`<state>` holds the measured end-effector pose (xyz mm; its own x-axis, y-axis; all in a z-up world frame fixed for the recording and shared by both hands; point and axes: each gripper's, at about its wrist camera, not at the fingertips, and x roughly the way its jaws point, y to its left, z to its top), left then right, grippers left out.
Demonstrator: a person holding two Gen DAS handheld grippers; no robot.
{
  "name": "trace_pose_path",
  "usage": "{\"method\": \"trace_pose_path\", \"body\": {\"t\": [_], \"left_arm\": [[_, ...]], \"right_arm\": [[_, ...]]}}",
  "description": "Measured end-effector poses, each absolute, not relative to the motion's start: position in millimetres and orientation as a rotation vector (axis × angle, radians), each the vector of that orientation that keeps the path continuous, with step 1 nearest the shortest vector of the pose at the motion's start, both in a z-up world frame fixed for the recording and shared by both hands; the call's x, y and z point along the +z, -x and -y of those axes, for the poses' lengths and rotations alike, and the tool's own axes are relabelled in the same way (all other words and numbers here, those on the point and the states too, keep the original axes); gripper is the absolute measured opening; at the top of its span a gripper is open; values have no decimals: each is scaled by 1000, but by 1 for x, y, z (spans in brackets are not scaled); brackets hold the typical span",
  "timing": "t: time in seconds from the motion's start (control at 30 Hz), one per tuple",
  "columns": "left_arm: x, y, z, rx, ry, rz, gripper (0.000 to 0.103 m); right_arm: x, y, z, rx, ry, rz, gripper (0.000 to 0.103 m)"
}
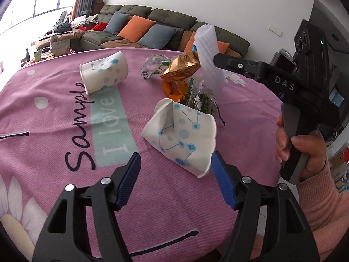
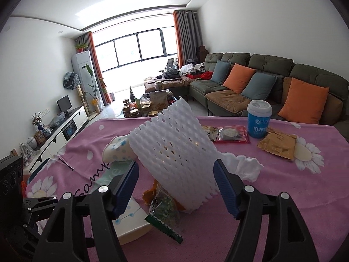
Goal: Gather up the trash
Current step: 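Grasp a blue-dotted paper cup with the left gripper while the right gripper grasps another foam net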
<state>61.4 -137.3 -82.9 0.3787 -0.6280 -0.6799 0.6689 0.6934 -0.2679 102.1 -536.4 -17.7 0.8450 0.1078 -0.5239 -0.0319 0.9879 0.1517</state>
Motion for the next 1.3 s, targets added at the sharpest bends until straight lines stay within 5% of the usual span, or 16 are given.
{"method": "trace_pose_path", "body": {"t": [0.23,0.5,0.6,0.87,1.3], "left_arm": [[-94,-53,162,-767,-181,-839,64],[-93,-60,151,-701,-163,-827,30],[-93,-64,140,-690,-130,-833,17],[-87,-65,115,-666,-92,-793,9],[-69,-56,80,-639,-49,-726,6]], "right_arm": [[-21,-108,532,63,-99,-556,68],[-24,-113,527,22,-25,-562,67],[-25,-113,526,24,-27,-570,51],[-21,-107,531,27,-40,-556,20],[14,-78,518,68,-34,-471,15]]}}
